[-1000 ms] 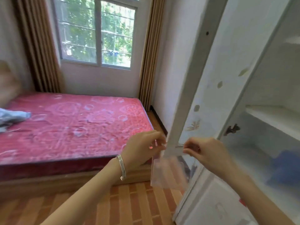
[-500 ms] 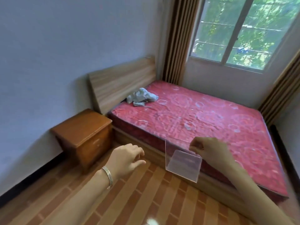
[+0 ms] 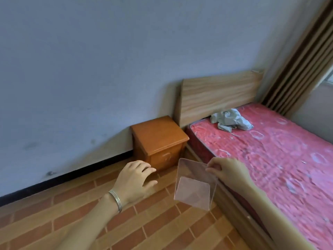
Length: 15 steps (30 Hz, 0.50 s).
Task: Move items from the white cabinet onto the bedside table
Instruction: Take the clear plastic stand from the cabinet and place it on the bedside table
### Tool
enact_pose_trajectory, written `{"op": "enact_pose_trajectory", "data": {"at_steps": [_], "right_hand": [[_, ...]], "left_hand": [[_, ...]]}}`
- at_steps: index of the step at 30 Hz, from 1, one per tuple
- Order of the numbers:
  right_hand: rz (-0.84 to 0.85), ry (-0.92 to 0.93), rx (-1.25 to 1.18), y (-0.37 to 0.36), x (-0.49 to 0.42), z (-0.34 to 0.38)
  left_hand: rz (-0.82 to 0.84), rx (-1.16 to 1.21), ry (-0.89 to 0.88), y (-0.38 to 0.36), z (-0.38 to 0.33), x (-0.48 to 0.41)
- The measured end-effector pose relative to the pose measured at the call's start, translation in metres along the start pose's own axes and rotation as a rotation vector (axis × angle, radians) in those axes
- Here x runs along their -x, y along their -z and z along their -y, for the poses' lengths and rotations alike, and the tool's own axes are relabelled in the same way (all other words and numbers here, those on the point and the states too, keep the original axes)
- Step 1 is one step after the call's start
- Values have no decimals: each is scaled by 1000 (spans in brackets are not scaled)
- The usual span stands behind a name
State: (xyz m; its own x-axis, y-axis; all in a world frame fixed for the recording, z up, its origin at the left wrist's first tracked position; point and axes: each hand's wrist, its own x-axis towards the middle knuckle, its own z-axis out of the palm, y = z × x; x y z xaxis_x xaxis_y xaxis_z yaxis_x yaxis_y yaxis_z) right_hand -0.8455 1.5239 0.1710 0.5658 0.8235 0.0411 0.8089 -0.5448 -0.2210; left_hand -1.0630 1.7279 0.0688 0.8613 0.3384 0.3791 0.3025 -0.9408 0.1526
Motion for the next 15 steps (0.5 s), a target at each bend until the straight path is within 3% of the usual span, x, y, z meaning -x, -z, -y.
{"op": "enact_pose_trajectory", "data": {"at_steps": [15], "right_hand": [[247, 286, 115, -73, -310, -20]], "left_hand": [[134, -71, 351, -76, 117, -148]]}}
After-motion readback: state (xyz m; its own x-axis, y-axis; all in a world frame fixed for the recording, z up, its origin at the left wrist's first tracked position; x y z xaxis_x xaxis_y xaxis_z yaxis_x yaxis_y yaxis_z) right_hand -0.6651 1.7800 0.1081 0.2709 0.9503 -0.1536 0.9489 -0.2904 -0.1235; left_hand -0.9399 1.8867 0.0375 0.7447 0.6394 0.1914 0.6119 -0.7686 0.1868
